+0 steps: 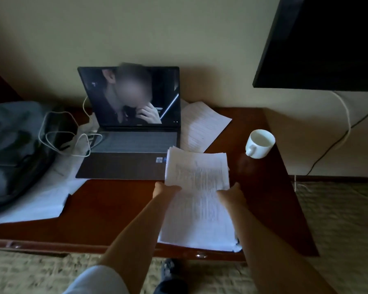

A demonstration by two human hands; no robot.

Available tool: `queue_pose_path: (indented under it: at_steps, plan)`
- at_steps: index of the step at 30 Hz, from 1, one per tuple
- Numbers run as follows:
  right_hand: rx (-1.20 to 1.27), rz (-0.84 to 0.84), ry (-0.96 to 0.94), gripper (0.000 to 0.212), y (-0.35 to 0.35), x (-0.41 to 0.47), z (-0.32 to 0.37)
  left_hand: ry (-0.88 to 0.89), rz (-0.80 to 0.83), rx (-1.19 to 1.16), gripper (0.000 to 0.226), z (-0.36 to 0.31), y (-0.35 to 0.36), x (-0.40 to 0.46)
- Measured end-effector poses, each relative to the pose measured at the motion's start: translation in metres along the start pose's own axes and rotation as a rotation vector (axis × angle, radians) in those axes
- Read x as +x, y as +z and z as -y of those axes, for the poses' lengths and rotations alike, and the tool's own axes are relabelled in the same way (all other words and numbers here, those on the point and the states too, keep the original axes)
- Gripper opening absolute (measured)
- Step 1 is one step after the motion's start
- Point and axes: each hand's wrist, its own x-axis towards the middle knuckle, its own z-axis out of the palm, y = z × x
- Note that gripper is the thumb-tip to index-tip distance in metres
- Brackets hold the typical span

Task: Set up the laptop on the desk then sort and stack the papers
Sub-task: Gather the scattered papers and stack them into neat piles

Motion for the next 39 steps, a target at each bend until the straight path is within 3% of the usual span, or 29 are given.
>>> queue_pose_path:
  at_steps: [3, 5, 10, 14, 18, 22, 28, 32, 36, 39]
  plan:
    - [0.048, 0.067, 0.021, 0.045, 0.0, 0.012, -0.003, 0.009, 0.027, 0.014, 0.027, 0.001, 0.001, -0.001]
    - [0.131, 0.079, 0.003, 0.042, -0.004, 0.007, -0.003, 0.07, 0.054, 0.0, 0.022, 0.001, 0.003, -0.01]
    - [0.623, 0.139, -0.121, 0.052, -0.033, -0.029, 0.009, 0.296, -0.006, -0.143, 0.017, -0.015, -0.006, -0.062]
    - [0.783, 0.124, -0.316, 0.056, -0.067, -0.068, 0.028, 0.459, -0.103, -0.297, 0.013, -0.035, -0.025, -0.099]
    - [0.814, 0.05, -0.418, 0.031, -0.091, -0.103, 0.042, 0.584, -0.172, -0.368, 0.019, -0.053, -0.03, -0.128]
    - [0.803, 0.05, -0.413, 0.028, -0.087, -0.105, 0.029, 0.575, -0.19, -0.397, 0.032, -0.035, -0.026, -0.135]
    - [0.736, 0.017, -0.392, 0.041, -0.079, -0.105, 0.02, 0.586, -0.256, -0.399, 0.017, -0.017, -0.017, -0.136]
    - [0.727, -0.067, -0.411, 0.039, -0.075, -0.096, 0.021, 0.587, -0.24, -0.362, 0.029, -0.018, -0.014, -0.13]
    - [0.699, -0.012, -0.368, 0.04, -0.053, -0.086, -0.005, 0.482, -0.245, -0.193, 0.027, 0.006, 0.0, -0.116]
    - [0.655, -0.117, -0.378, 0.054, -0.059, -0.08, -0.006, 0.586, -0.303, -0.203, 0.025, -0.004, 0.006, -0.121]
